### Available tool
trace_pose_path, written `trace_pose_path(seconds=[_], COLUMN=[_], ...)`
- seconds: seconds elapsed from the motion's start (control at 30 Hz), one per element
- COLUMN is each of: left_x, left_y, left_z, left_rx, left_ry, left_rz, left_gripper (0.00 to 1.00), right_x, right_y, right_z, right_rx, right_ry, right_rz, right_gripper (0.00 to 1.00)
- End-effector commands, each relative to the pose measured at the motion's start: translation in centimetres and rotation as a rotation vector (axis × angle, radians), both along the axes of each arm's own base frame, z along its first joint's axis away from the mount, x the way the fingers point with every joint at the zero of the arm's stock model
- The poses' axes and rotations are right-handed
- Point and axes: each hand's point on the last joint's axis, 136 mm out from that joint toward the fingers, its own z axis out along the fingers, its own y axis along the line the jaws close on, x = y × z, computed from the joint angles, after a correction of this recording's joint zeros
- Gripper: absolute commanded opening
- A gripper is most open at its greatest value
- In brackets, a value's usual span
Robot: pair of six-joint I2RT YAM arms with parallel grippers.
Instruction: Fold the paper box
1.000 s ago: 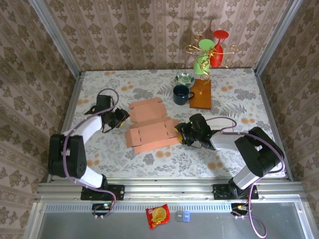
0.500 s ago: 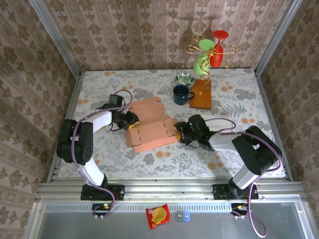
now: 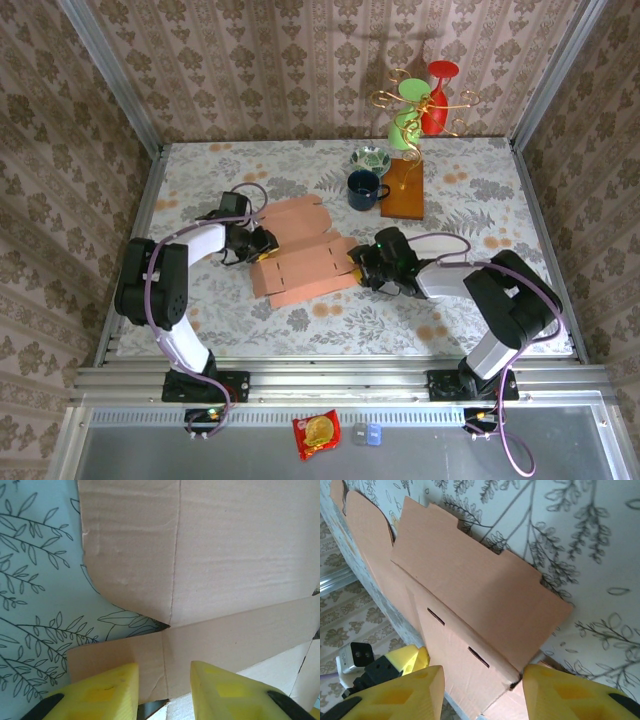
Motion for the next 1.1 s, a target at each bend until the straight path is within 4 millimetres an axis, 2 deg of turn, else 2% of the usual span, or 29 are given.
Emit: trace_pose_path(seconds=[0.0, 0.13, 0.4, 0.5, 0.6, 0.67, 0.77, 0.93, 1.0, 1.07], left_x=[-1.1, -1.2, -1.0, -0.5, -0.5, -1.2, -3.5, -9.6, -11.9, -13.6], left_y=[0.1, 0.1, 0.2, 0.1, -0.1, -0.5, -1.4, -3.8, -4.9, -5.4], left_z=[-1.0, -1.0, -0.5, 1.5, 4.9, 7.2, 10.0, 13.4, 14.6, 14.9], left_rx=[0.027, 0.03, 0.037, 0.05, 0.104, 0.148, 0.196, 0.195, 0.183, 0.221], left_ry=[0.033, 0.033, 0.011, -0.048, -0.165, -0.26, -0.386, -0.616, -0.701, -0.755], left_rz=[-0.026, -0.028, -0.03, -0.037, -0.084, -0.151, -0.275, -0.566, -0.666, -0.754], left_gripper=[0.32, 0.32, 0.32, 0.34, 0.39, 0.41, 0.41, 0.43, 0.45, 0.47], right_x=[-0.3, 0.3, -0.3, -0.2, 0.0, 0.1, 0.5, 1.0, 1.1, 1.6], right_y=[-0.4, -0.2, -1.2, -1.1, -1.0, -0.9, -0.8, -1.0, -1.2, -1.1], right_z=[-1.9, -1.6, -1.5, -1.0, 0.3, 1.3, 2.9, 5.5, 6.3, 7.2], right_rx=[-0.064, -0.075, -0.134, -0.134, -0.137, -0.135, -0.126, -0.105, -0.091, -0.066], right_ry=[0.045, 0.03, 0.048, 0.048, 0.048, 0.054, 0.075, 0.142, 0.181, 0.197], right_rz=[0.0, 0.007, 0.008, 0.007, 0.011, 0.015, 0.021, 0.021, 0.007, -0.001], right_gripper=[0.44, 0.35, 0.06, 0.0, 0.0, 0.0, 0.0, 0.0, 0.0, 0.0])
